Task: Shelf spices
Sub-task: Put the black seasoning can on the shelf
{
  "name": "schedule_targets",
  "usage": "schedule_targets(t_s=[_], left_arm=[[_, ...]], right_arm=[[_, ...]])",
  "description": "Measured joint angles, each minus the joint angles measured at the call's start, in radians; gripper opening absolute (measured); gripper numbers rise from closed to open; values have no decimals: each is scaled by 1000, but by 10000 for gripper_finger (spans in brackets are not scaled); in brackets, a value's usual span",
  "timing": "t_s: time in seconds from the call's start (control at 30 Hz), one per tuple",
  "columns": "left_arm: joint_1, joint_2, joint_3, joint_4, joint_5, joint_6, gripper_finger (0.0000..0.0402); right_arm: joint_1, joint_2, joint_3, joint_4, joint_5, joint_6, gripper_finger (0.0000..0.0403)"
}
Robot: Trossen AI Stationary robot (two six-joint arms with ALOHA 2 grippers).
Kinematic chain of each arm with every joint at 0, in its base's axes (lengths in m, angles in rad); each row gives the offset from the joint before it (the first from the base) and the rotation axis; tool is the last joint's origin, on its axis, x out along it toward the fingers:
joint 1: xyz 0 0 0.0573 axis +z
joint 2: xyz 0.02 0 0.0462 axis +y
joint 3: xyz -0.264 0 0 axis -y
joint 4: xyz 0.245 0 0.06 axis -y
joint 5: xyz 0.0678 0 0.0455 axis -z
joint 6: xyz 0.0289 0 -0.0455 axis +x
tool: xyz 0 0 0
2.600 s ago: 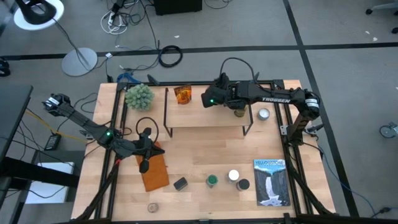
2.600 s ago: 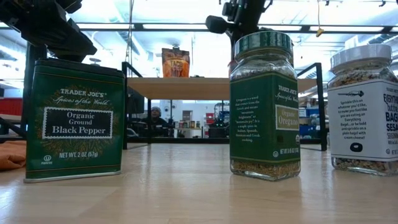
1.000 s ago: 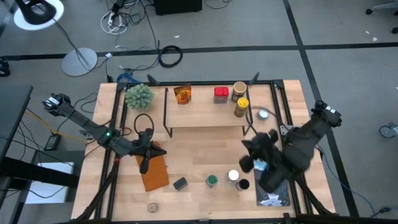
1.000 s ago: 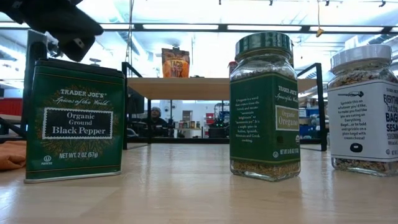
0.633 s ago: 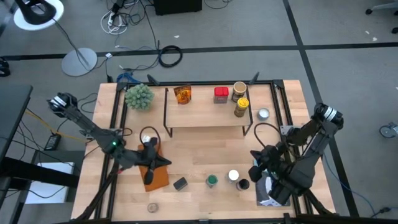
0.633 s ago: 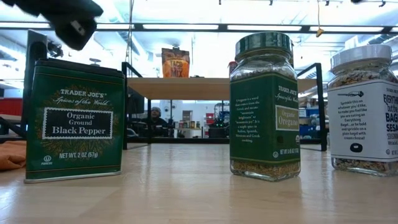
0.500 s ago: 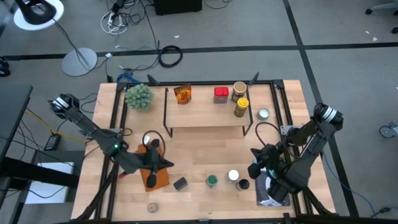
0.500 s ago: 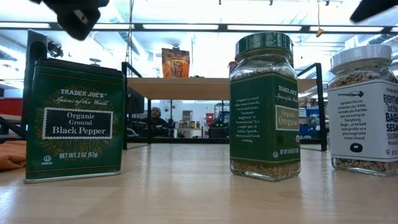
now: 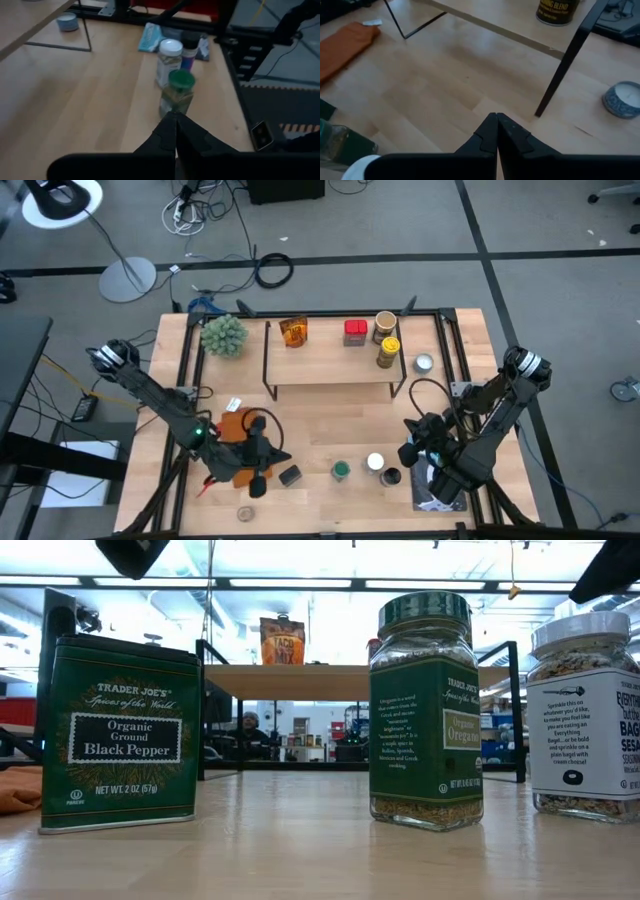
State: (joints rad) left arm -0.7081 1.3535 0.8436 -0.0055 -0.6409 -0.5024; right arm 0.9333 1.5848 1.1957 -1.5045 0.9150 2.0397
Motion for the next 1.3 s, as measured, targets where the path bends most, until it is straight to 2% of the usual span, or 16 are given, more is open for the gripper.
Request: schedule_targets(t_s=[0.13,0.23,0.47,0.6,0.73,1.0,1.2,1.3], left_arm=[[3,30,0,69,2,2,12],[12,33,0,69,-2,-15,32],[34,33,0,79,-63,-60,132],[41,33,0,112,-70,-30,192],[40,33,0,122,-67,-32,225],[40,33,1,115,23,-96,229],[40,40,77,-159,63,-279,216],[41,65,118,-242,118,-347,214]], right_arm=[[0,0,0,-1,0,-34,10],[0,0,0,-7,0,-98,10],[0,0,0,-39,-1,-131,3],[0,0,0,-47,-2,-131,4],[0,0,0,-46,-2,-132,7],[20,0,0,-34,-2,-132,2],[29,0,0,-34,-2,-132,8],[29,0,0,-36,-2,-132,7]])
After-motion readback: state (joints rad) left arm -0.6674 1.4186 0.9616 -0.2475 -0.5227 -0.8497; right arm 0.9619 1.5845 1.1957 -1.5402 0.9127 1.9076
